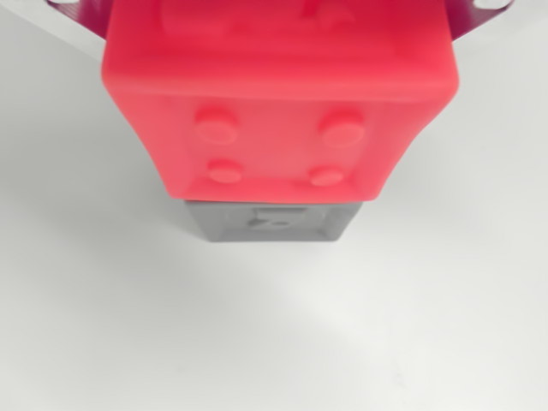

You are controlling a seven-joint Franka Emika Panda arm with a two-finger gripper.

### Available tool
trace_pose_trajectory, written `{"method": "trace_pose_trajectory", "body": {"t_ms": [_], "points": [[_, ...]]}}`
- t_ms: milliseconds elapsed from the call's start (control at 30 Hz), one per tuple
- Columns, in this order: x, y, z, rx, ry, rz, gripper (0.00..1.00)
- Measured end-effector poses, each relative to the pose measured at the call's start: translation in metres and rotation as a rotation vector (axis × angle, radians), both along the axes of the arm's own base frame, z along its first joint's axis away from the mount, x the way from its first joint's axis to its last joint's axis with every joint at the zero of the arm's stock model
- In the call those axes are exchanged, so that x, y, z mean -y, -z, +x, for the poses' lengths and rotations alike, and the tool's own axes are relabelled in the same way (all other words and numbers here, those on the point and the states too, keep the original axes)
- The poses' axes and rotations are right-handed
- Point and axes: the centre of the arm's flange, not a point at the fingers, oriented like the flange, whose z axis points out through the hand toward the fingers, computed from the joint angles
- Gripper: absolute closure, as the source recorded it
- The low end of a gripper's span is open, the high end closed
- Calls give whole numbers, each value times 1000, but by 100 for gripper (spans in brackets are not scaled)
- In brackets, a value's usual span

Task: Destack cube

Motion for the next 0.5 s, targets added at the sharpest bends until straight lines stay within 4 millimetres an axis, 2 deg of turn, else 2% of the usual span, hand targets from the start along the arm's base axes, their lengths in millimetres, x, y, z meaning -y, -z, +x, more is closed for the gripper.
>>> {"method": "trace_pose_trajectory", "body": {"t_ms": [500], "points": [[0, -35, 1, 3, 0, -1, 100]]}}
